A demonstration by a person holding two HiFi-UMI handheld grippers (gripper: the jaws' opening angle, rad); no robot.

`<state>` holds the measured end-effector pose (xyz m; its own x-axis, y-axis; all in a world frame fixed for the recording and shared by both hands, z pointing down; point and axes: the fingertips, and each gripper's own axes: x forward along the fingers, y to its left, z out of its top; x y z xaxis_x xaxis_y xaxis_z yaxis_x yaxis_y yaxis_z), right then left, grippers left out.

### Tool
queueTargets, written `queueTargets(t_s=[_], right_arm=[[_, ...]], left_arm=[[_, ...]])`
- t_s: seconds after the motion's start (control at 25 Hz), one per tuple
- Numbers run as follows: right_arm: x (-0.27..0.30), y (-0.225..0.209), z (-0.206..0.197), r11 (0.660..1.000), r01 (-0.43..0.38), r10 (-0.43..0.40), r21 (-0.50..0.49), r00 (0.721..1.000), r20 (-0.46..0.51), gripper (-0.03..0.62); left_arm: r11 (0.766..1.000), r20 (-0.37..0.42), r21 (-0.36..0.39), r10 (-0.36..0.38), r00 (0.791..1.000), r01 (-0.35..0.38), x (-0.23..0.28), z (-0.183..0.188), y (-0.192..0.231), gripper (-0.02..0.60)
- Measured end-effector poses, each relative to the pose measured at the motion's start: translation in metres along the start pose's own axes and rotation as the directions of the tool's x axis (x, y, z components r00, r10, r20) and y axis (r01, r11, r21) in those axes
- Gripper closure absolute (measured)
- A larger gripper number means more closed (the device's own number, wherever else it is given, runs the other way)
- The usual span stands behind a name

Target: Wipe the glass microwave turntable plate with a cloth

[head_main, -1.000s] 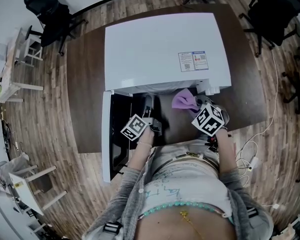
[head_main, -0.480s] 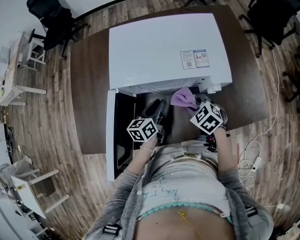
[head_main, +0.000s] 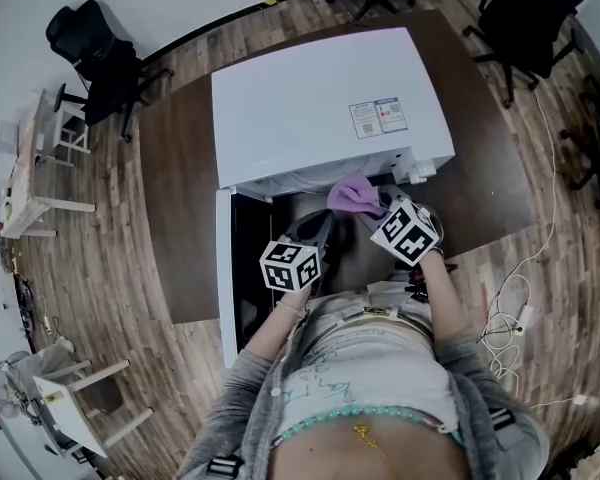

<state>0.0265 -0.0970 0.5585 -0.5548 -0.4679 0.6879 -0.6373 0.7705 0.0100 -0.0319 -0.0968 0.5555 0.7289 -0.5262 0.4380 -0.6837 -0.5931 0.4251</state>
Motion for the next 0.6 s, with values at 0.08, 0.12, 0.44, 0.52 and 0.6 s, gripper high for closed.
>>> queueTargets(t_s=[0.08, 0.12, 0.44, 0.52, 0.6], right_arm=[[-0.002, 0.001, 0.008, 1.0, -0.003, 0.002, 0.018, 1.0, 0.027, 0.485], [-0.002, 0.001, 0.012, 1.0, -0.006, 0.005, 0.027, 0.999, 0.042, 0.485], [-0.009, 0.005, 0.037, 1.0, 0.0, -0.003, 0.026, 0.992, 0.128, 0.485], [-0.013, 0.006, 0.046, 1.0, -0.004, 0.001, 0.023, 0.988, 0.155, 0.485], [-0.019, 0.007, 0.053, 0.999, -0.01, 0.004, 0.033, 0.984, 0.176, 0.485]], left_arm=[[0.999, -0.012, 0.033, -0.012, 1.0, 0.013, -0.003, 0.005, -0.004, 0.571], [0.999, -0.017, 0.047, -0.017, 1.0, 0.017, -0.005, 0.007, -0.004, 0.571], [0.991, -0.037, 0.114, -0.062, 0.997, 0.066, -0.016, 0.029, -0.012, 0.571], [0.99, -0.036, 0.121, -0.067, 0.997, 0.071, -0.017, 0.038, -0.014, 0.571], [0.989, -0.032, 0.125, -0.082, 0.996, 0.085, -0.018, 0.047, -0.018, 0.571]])
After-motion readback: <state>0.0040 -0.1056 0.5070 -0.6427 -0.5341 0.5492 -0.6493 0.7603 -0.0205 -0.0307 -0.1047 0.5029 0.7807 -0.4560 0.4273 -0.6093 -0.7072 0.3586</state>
